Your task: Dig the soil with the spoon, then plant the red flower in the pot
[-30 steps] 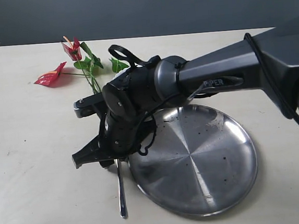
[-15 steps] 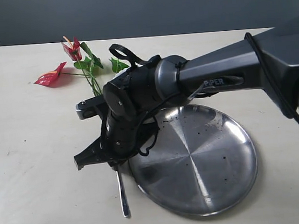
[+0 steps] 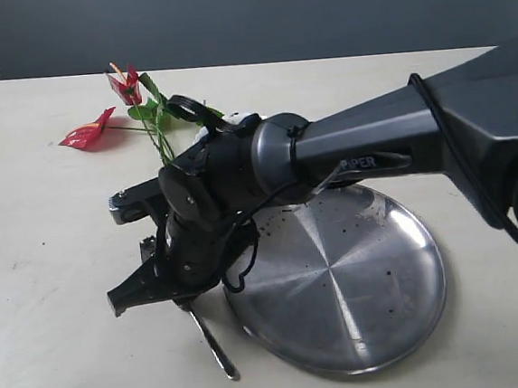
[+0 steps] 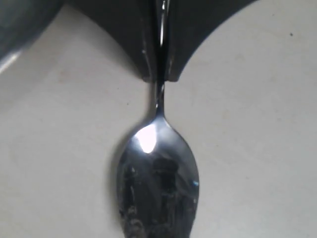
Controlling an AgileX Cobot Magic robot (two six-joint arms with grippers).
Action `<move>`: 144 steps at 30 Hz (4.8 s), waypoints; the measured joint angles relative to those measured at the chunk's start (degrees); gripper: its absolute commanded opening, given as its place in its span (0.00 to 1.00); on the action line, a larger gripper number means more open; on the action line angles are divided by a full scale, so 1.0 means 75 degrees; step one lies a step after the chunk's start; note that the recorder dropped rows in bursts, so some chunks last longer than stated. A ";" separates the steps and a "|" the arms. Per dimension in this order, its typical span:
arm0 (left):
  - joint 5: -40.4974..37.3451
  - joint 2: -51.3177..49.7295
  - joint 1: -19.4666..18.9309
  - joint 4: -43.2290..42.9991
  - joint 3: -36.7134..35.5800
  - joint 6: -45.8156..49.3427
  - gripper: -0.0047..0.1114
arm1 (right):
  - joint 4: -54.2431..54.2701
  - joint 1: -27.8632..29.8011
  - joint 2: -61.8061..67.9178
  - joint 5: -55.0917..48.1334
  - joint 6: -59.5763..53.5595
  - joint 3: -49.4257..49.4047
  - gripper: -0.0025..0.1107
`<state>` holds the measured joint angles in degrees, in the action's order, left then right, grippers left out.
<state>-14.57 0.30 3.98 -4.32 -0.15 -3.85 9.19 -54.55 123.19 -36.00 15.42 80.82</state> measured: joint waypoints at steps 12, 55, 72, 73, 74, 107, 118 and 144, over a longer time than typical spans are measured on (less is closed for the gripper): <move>0.0000 0.0000 0.0000 0.0000 0.0000 0.0000 0.05 | -0.1154 0.0000 -0.1008 -0.0956 -0.1280 0.1259 0.02; 0.0000 0.0000 0.0000 0.0000 0.0000 0.0000 0.05 | -0.8402 0.0842 0.0363 -0.4257 -0.6452 0.1986 0.02; 0.0000 0.0000 0.0000 0.0000 0.0000 0.0000 0.05 | -0.9728 0.0167 0.1086 -0.3979 -0.6467 0.1999 0.02; 0.0000 0.0000 0.0000 0.0000 0.0000 0.0000 0.05 | -0.9765 0.0167 0.1086 -0.4011 -0.6467 0.1999 0.02; 0.0000 0.0000 0.0000 0.0000 0.0000 0.0000 0.05 | -0.9840 0.0152 0.1086 -0.4061 -0.6439 0.1999 0.02; 0.0000 0.0000 0.0000 0.0000 0.0000 0.0000 0.05 | -0.0591 0.2877 -0.1760 -0.3793 -0.3905 0.1999 0.02; 0.0000 0.0000 0.0000 0.0000 0.0000 0.0000 0.05 | -0.2373 0.2877 -0.1407 -0.3839 -0.3981 0.1999 0.02; 0.0000 0.0000 0.0000 0.0000 0.0000 0.0000 0.05 | -0.9800 0.0573 0.0793 -0.3465 -0.6212 0.1999 0.02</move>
<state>-14.57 0.30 3.98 -4.32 -0.15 -3.85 -64.31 -50.25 129.14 -61.99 -31.17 95.81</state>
